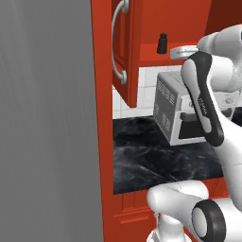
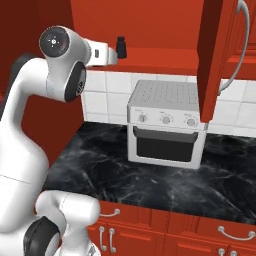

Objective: Retrieve the shaker from the cabinet and place it next the steak on a plate on the dining table.

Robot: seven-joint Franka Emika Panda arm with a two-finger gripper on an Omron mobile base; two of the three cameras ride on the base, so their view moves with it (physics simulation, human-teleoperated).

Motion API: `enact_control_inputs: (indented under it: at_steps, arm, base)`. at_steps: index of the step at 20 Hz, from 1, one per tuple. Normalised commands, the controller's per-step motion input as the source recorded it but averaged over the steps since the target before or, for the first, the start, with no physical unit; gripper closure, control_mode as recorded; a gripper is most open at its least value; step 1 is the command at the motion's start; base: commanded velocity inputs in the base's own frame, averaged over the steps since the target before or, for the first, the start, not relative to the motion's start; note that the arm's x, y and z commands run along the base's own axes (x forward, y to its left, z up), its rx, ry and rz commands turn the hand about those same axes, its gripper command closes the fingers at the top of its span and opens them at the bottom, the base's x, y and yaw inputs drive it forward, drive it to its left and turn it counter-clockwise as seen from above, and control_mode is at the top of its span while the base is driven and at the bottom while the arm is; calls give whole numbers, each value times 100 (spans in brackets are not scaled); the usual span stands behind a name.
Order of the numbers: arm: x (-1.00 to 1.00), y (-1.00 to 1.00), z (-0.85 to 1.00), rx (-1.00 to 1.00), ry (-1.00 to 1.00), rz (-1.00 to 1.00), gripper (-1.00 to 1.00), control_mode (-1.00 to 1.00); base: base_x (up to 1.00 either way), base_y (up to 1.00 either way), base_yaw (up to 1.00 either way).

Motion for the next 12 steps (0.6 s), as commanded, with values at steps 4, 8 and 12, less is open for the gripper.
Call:
enact_control_inputs:
  at_steps: [4, 8, 12]
  arm:
    - [43, -6, 0, 0, 1, 0, -100, -100]
    - [40, -15, 0, 0, 3, 0, -100, -100]
    - [41, -12, 0, 0, 0, 0, -100, -100]
  base:
    - [0, 0, 0]
    - [0, 0, 0]
    - [0, 0, 0]
